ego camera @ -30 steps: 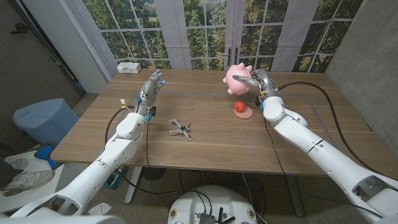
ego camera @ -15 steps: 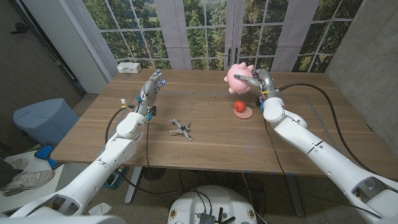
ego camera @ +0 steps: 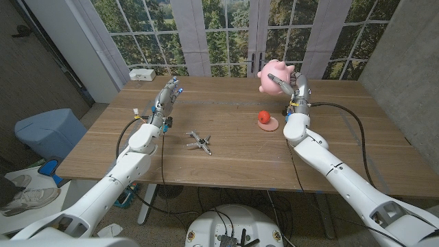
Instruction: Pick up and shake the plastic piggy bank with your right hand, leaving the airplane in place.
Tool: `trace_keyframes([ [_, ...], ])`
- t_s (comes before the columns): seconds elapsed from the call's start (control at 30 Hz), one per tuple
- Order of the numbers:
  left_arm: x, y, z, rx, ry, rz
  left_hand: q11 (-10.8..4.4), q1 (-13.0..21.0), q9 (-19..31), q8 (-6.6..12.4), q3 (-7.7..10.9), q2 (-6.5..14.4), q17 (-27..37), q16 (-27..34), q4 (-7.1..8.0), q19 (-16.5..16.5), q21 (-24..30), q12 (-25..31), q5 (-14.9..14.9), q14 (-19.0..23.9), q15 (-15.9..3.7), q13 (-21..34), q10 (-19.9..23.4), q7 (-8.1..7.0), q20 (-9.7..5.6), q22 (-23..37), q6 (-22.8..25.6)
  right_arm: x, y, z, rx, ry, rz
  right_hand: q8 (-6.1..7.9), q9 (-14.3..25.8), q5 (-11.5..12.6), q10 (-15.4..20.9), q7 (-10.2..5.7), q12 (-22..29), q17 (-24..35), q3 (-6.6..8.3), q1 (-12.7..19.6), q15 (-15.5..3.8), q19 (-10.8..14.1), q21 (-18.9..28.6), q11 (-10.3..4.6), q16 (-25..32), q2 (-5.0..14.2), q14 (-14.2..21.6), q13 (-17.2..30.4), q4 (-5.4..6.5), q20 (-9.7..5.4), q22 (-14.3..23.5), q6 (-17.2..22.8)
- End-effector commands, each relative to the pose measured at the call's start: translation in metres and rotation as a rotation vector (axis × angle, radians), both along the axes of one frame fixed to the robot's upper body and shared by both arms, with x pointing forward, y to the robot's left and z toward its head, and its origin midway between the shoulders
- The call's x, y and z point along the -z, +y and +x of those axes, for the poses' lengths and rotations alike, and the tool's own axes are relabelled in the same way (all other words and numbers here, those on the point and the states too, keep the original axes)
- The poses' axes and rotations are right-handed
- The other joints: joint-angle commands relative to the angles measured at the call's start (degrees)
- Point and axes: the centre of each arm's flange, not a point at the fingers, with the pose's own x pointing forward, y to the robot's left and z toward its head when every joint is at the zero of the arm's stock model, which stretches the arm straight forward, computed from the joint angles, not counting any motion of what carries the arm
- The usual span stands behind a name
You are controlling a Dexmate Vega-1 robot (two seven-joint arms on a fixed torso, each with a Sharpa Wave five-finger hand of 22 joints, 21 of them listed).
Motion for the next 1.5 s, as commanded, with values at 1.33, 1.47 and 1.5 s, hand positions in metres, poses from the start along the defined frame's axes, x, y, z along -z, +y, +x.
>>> trace_keyframes([
  [1.33,0.0,0.005,-0.001,-0.002,-0.003,-0.001,0.16,0.6,0.3,0.24,-0.22,0.4,0.0,-0.2,-0.03,0.7,-1.0,0.4,-0.1,0.1,-0.73,0.3,-0.4,-0.01,-0.38,0.2,-0.1,-0.021,0.015,0.002,-0.173,0.292,-0.365,-0.51,6.9,0.5,16.6,-12.06,-0.4,0.2,14.78,19.1,-17.59,-3.4,2.8,-16.44,0.4,19.39,9.5,12.8,-0.12,-2.83,-0.6,14.8],
  [1.47,0.0,0.005,-0.002,-0.004,-0.003,0.0,0.17,0.6,0.3,0.23,-0.23,0.4,0.0,-0.2,-0.03,0.7,-1.1,0.4,-0.1,0.1,-0.75,0.3,-0.4,-0.02,-0.37,0.2,-0.1,-0.02,0.015,0.002,-0.174,0.293,-0.366,-0.57,6.9,0.5,16.6,-12.02,-0.5,0.2,14.79,19.0,-17.53,-3.6,3.0,-16.4,0.4,19.35,9.4,12.7,-0.08,-2.8,-0.6,14.8],
  [1.5,0.0,0.005,-0.002,-0.004,-0.002,0.001,0.19,0.6,0.3,0.23,-0.23,0.4,0.0,-0.2,-0.03,0.7,-1.1,0.4,-0.1,0.1,-0.76,0.3,-0.4,-0.01,-0.33,0.2,-0.1,-0.02,0.015,0.002,-0.172,0.291,-0.366,-0.56,6.9,0.5,16.6,-12.01,-0.5,0.2,14.77,19.0,-17.49,-3.6,3.0,-16.4,0.4,19.35,9.4,12.7,-0.03,-2.82,-0.7,14.9],
])
